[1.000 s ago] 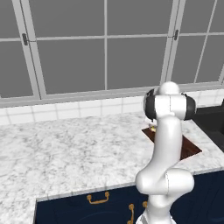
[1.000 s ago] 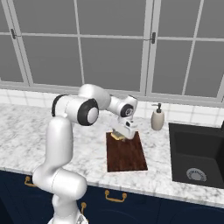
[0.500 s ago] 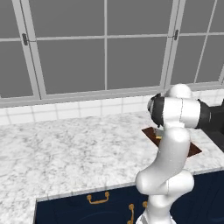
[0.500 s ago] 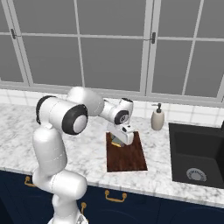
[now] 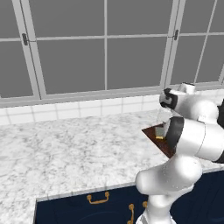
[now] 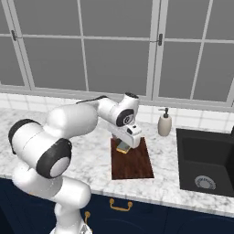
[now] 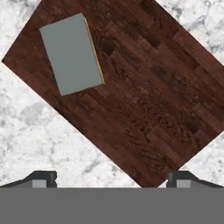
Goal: Pick up the sponge from the counter and clean the cutting board by briefly scrubbing or pressing down on the cutting board. Once finished, release the sponge.
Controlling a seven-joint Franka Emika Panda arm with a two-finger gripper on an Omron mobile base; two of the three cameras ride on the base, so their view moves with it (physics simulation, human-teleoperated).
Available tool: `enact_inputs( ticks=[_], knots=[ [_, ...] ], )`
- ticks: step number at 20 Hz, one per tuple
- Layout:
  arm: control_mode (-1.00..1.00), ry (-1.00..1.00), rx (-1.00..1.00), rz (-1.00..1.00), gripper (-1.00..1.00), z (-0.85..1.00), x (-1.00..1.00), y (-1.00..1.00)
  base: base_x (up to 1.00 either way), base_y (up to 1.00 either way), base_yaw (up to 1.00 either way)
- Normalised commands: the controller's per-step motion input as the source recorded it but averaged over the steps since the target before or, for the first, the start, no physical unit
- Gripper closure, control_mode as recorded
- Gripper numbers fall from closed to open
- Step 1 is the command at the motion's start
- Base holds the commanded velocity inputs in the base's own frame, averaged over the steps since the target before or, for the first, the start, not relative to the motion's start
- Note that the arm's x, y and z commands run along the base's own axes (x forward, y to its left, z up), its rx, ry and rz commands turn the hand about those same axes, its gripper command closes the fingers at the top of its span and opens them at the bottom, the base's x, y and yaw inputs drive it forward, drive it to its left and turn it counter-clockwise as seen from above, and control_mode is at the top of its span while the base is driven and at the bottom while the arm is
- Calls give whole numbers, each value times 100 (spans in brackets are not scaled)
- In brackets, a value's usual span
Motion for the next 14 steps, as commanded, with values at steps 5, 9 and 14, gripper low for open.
enact_inputs(
  ticks=[5, 9, 14],
  knots=[
    [-100, -28, 1, 21, -100, 100, -96, 0, 0, 0, 0],
    [-100, -30, 3, 24, -100, 100, -97, 0, 0, 0, 0],
    [-100, -30, 8, 26, -100, 97, -74, 12, 0, 0, 0]
  ],
)
